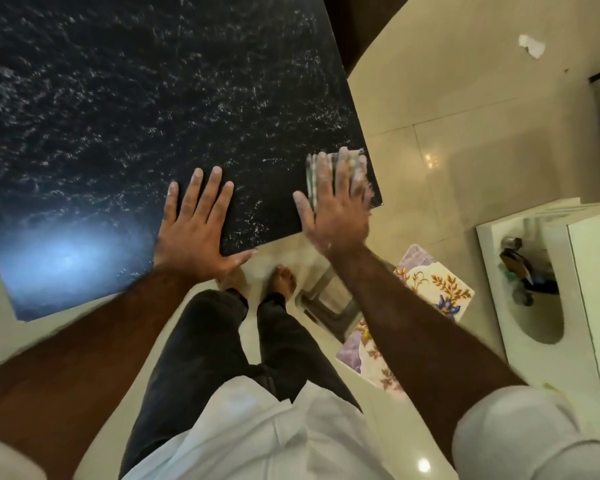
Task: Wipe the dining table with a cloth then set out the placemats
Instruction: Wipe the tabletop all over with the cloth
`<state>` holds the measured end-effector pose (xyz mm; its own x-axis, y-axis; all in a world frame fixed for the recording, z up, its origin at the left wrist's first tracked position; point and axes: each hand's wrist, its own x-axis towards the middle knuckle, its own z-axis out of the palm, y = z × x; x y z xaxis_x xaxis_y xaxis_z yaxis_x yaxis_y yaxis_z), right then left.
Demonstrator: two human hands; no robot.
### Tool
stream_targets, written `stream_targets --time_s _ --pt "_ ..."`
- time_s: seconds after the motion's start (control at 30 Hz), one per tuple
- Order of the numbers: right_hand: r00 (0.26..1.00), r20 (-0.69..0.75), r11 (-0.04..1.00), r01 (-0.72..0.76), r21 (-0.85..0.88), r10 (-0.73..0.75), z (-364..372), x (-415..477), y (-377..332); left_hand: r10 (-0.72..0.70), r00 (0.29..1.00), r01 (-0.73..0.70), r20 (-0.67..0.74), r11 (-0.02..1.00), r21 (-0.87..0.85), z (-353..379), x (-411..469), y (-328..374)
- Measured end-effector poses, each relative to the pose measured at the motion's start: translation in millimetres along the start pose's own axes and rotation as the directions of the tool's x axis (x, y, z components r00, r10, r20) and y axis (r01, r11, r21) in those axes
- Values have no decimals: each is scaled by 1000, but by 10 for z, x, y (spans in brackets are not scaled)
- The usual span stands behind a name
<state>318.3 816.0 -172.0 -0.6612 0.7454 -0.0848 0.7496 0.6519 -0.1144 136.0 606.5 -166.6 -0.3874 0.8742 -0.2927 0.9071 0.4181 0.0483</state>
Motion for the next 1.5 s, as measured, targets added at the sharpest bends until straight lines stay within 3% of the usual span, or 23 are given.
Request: stream_targets --time_s 0.13,0.23,0.4,0.5,0.67,0.83,1.0,1.17,1.3,1.43,1.5 --pt "996 10 996 -89 -7 89 -19 -46 199 0 999 -1 -35 1000 -29 22 -2 -5" --pt "992 33 993 -119 17 119 22 -353 -77 3 999 -5 -48 999 -45 27 2 -7" --pt "984 128 988 112 103 -125 67 -620 -654 8 997 -13 -79 998 -63 63 -12 -20" --pt "987 37 986 151 74 -154 85 -408 -602 10 998 -13 -69 999 -48 65 -4 -13" --pt "1000 -19 1000 -1 -30 1 11 31 -68 -5 999 4 -54 1000 -14 39 0 2" --pt "994 29 995 -103 -12 103 -7 -283 -3 -5 999 5 -53 1000 -6 39 1 6" --pt "978 134 987 152 58 -159 63 -682 -675 14 998 -15 -67 1000 -17 72 -13 -20" --pt "949 50 950 310 28 -311 119 -299 -759 30 995 -32 -98 999 -16 101 -23 -40" --pt "986 -62 987 156 -25 -157 87 -30 -429 18 997 -21 -71 999 -42 60 -38 -42" --pt "998 -36 998 53 -35 -54 64 -315 -419 -2 998 -8 -70 989 -148 23 -115 -130" --pt "996 -4 996 88 -21 -89 89 -572 -602 -34 997 23 -74 990 -137 34 -250 -236"
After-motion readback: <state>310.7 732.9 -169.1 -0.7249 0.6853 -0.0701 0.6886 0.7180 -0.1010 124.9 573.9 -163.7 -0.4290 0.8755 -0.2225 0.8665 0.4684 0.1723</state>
